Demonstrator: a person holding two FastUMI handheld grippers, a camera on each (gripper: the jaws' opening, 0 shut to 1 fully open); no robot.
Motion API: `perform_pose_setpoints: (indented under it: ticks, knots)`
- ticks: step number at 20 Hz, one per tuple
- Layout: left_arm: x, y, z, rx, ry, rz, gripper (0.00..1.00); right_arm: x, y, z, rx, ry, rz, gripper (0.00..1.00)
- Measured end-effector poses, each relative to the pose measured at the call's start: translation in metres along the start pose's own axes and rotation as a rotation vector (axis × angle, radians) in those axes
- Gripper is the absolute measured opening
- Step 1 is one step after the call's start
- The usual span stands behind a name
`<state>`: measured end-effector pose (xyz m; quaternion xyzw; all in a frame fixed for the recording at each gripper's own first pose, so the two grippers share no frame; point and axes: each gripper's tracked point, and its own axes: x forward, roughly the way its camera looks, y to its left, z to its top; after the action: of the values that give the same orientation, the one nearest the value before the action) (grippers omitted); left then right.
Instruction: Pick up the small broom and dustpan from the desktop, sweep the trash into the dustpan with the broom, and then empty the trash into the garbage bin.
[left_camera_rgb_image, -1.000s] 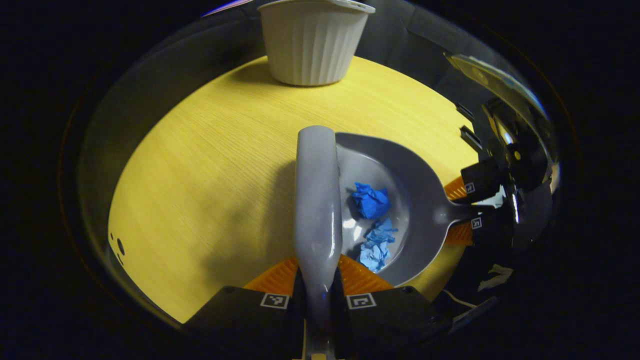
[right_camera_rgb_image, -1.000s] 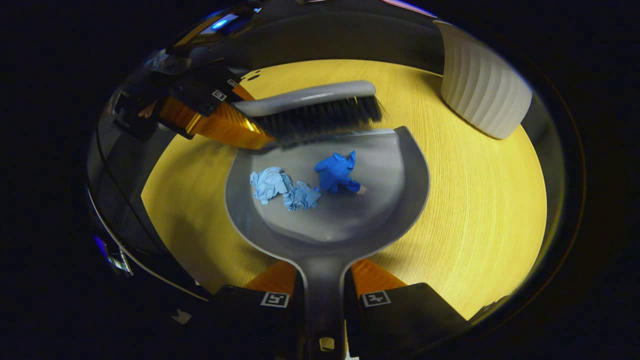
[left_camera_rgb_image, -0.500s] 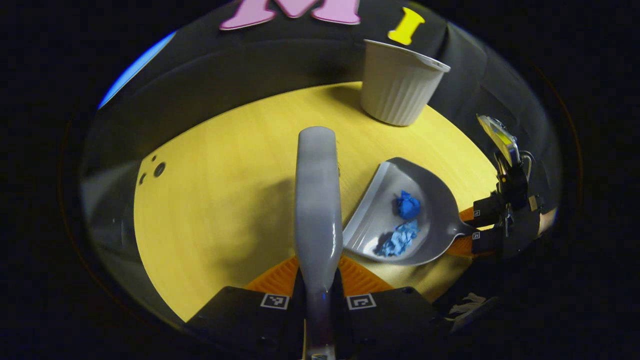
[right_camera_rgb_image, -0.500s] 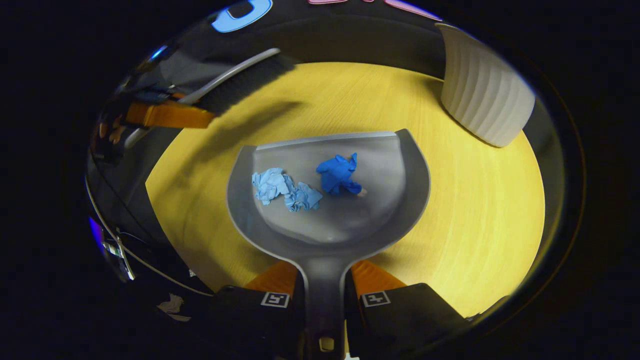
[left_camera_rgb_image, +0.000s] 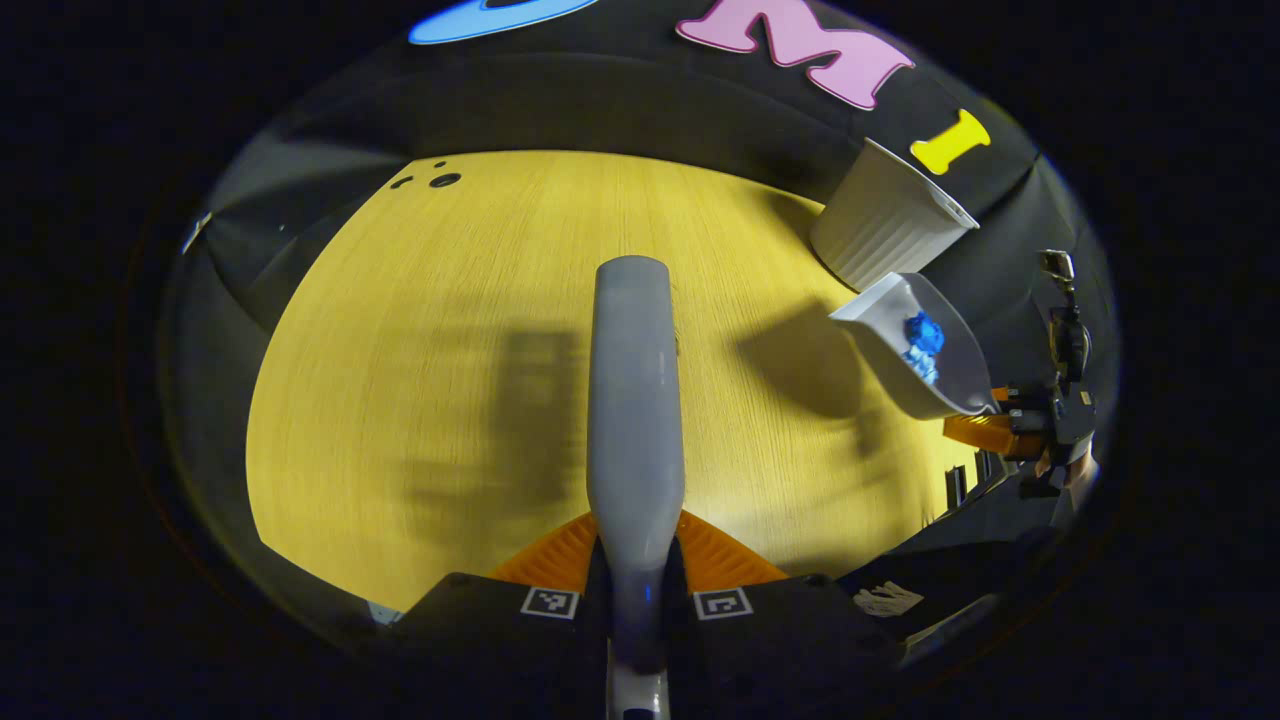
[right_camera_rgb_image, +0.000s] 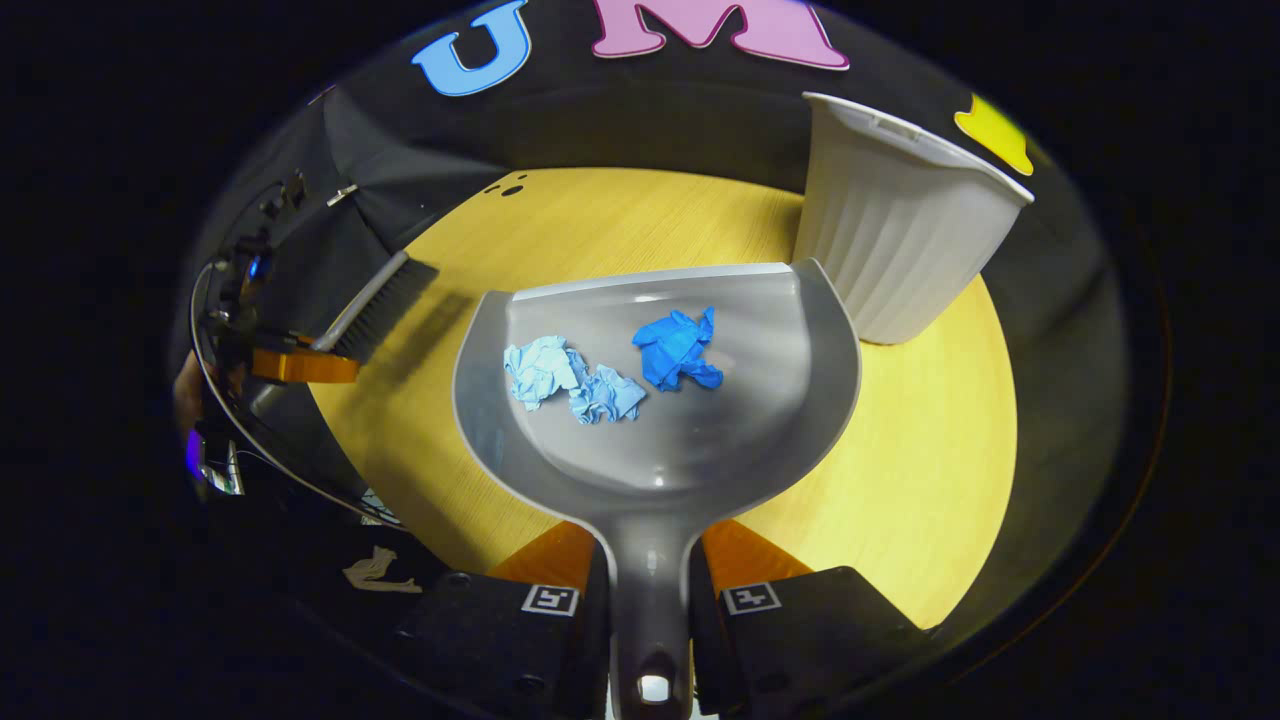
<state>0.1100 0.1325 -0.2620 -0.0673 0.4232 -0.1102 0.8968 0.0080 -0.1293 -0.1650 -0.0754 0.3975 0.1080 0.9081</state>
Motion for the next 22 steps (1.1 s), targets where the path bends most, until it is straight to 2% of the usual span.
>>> perform_pose_setpoints:
  ticks: [4,7,10,14,20,21,22]
  knots:
    - [0.010,0.050,0.000,-0.001,-0.005,-0.010,0.28,-0.050,-0.013,0.022,0.010,-0.017,0.023,0.37]
    - [0.000,-0.004,0.005,0.023,-0.006,0.002,0.27,-0.089,-0.021,0.043,-0.009,-0.037,0.060,0.37]
    - [-0.003,-0.013,0.009,0.038,0.002,0.008,0.28,-0.115,-0.028,0.068,0.030,-0.071,0.074,0.37]
    - [-0.013,-0.025,0.011,0.069,-0.001,0.029,0.27,-0.121,-0.073,0.098,0.073,-0.126,-0.033,0.37]
    - [-0.016,-0.037,0.008,0.090,0.001,0.018,0.27,-0.121,-0.140,0.164,0.146,-0.202,-0.090,0.37]
    - [-0.016,-0.040,0.006,0.094,0.003,0.019,0.31,-0.116,-0.154,0.176,0.162,-0.219,-0.106,0.37]
    - [-0.016,-0.041,0.006,0.094,0.004,0.022,0.27,-0.108,-0.166,0.185,0.160,-0.232,-0.137,0.37]
